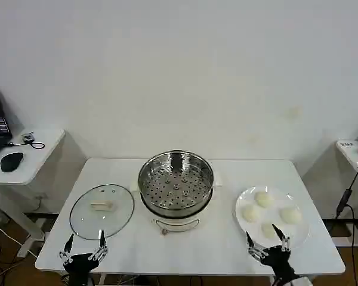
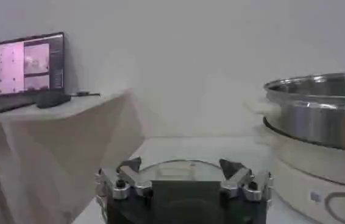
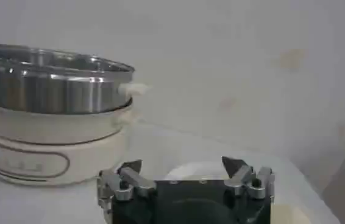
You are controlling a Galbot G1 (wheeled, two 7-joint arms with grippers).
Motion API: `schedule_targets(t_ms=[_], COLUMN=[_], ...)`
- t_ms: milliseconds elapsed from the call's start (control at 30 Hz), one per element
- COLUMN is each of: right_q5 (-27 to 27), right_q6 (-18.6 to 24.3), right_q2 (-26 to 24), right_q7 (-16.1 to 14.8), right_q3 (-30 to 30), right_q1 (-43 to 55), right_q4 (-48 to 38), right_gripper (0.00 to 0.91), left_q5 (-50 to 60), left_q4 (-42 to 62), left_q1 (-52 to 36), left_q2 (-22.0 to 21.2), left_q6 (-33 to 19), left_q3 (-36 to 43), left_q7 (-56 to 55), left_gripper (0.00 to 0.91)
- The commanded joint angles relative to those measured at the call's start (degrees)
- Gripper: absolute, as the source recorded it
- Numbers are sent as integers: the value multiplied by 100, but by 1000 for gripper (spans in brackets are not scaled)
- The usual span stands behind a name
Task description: Take steamed baozi put them in steamer then cover it.
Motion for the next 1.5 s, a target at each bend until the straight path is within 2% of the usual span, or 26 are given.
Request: schedule_targets(t_ms=[33,133,200,267,300,333,367,433,467,533,567,600,633,667,833,933,1033,1133,1267,1500], right_q5=[-167,-218,-247,-454,-598,-632,-798,-1109,-1226,-1497,-1557,-1722,-1810,-1909,-2156,-2175,-2261,-2439,-2567,-2427], right_q6=[-564,-843,-1095,-1269,-1319,-1354,-1356,-1116,-1049,-852,-787,-672,-535,-398,114,337,447,684,772,748], right_q2=[-874,-1510,-2152,-2690,-3047,-3142,-3464,-3781,-3868,-4011,-4030,-4041,-4023,-3999,-3812,-3629,-3365,-3078,-2697,-2249], right_q7=[-17,-304,-678,-1210,-1572,-1746,-2131,-2837,-2975,-3493,-3610,-3834,-4161,-4352,-5279,-5664,-5820,-5944,-6003,-5851], right_q3=[343,653,823,871,837,786,649,248,99,-1054,-1266,-1912,-2252,-2753,-4432,-5266,-5942,-6312,-6548,-6712], right_q1=[105,223,409,677,946,985,1321,2073,2208,3514,3863,4435,5034,5535,7240,8036,8557,8890,9055,8986], right_q4=[97,-61,-354,-636,-847,-912,-1201,-1655,-1824,-2353,-2456,-2626,-2902,-3065,-3939,-4292,-4642,-4986,-5405,-5725], right_gripper=[907,907,907,907,907,907,907,907,907,907,907,907,907,907,907,907,907,907,907,907], left_q5=[577,573,654,745,824,873,924,970,979,1002,1011,1031,1044,1058,1131,1167,1161,1138,1146,1179], left_q4=[-87,-80,-36,25,65,76,83,52,37,19,25,21,16,11,-38,-64,-94,-103,-137,-145], left_q1=[-48,-57,-97,-158,-208,-231,-250,-249,-237,-188,-173,-145,-131,-124,-121,-108,-97,-130,-163,-175], left_q2=[-4,-17,-41,-65,-103,-116,-144,-175,-183,-206,-205,-212,-213,-215,-245,-261,-278,-310,-324,-328], left_q6=[331,346,331,271,241,234,207,196,188,184,184,181,180,177,164,147,140,101,104,94], left_q3=[-110,-110,-113,-131,-155,-178,-212,-275,-308,-386,-402,-429,-446,-462,-525,-553,-597,-645,-679,-704], left_q7=[389,509,620,709,749,766,775,805,812,826,832,836,834,839,829,828,830,769,786,809], left_gripper=[907,907,907,907,907,907,907,907,907,907,907,907,907,907,907,907,907,907,907,907])
